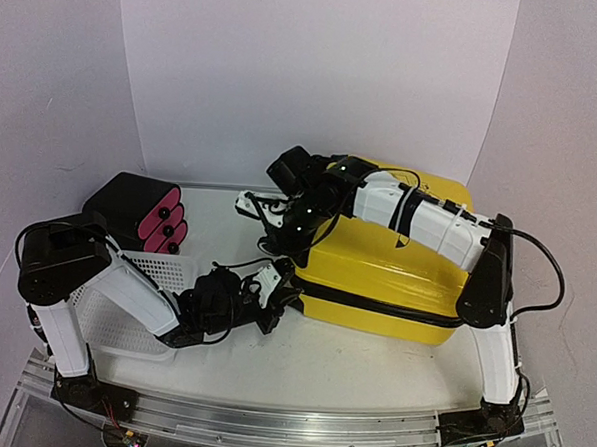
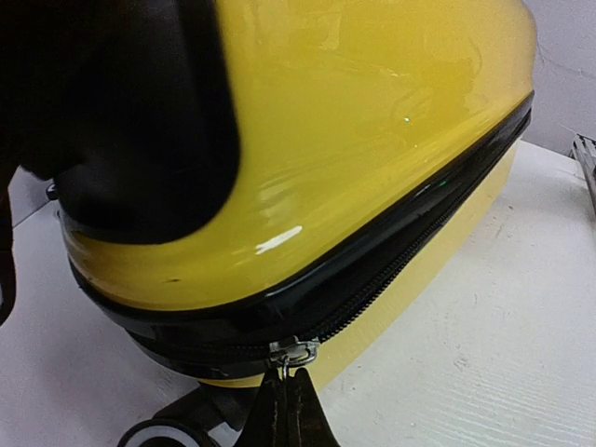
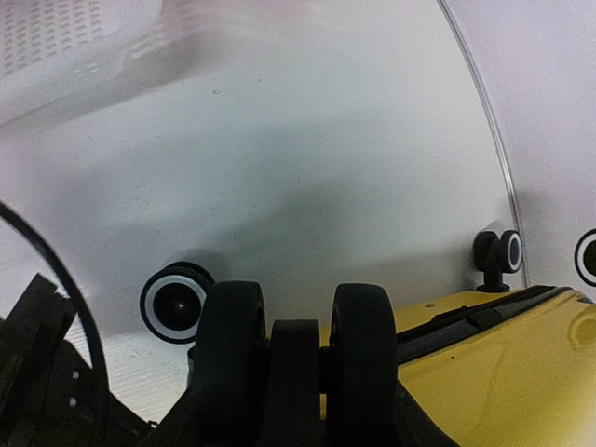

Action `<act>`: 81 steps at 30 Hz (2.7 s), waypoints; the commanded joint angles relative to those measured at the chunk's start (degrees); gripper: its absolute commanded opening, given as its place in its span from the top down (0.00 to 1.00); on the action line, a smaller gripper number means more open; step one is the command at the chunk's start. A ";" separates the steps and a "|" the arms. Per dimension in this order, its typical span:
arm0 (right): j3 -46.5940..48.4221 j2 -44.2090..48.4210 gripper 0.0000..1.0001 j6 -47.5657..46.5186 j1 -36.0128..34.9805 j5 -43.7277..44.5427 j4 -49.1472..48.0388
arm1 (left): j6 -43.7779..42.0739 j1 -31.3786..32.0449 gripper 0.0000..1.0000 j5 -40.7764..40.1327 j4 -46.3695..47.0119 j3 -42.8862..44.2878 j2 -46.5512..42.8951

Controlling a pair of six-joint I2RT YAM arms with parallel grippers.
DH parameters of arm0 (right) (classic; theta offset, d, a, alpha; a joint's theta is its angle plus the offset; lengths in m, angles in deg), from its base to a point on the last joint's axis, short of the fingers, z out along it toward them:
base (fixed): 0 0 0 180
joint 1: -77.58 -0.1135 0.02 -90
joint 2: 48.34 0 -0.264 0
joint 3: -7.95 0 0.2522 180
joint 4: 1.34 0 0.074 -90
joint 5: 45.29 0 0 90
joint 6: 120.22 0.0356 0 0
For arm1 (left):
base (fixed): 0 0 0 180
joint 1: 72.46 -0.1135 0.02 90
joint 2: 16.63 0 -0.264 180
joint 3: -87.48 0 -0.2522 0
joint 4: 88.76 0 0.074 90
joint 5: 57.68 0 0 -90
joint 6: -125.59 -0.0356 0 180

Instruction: Open, take out, and arrange the luggage

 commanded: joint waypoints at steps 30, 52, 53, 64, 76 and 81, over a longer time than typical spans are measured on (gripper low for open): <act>-11.94 11.12 1.00 -8.30 11.76 -39.64 15.81 | -0.22 -15.20 1.00 19.01 21.28 3.67 11.40; -26.45 20.02 1.00 -8.40 8.98 -45.73 22.79 | 19.63 -16.93 1.00 16.42 9.88 16.57 15.46; -27.45 20.71 1.00 -8.35 8.92 -46.01 22.78 | 20.63 -16.93 1.00 15.58 9.26 17.39 15.60; -41.06 32.10 1.00 -7.98 8.80 -49.13 22.71 | 30.24 -18.97 1.00 9.74 -2.90 32.76 19.70; -50.46 41.17 1.00 -6.86 8.84 -50.86 23.78 | 39.88 -29.50 1.00 26.25 -9.79 47.46 29.31; -51.83 42.51 1.00 -6.64 8.78 -53.69 25.70 | 41.45 -32.25 1.00 27.33 -13.77 51.45 31.43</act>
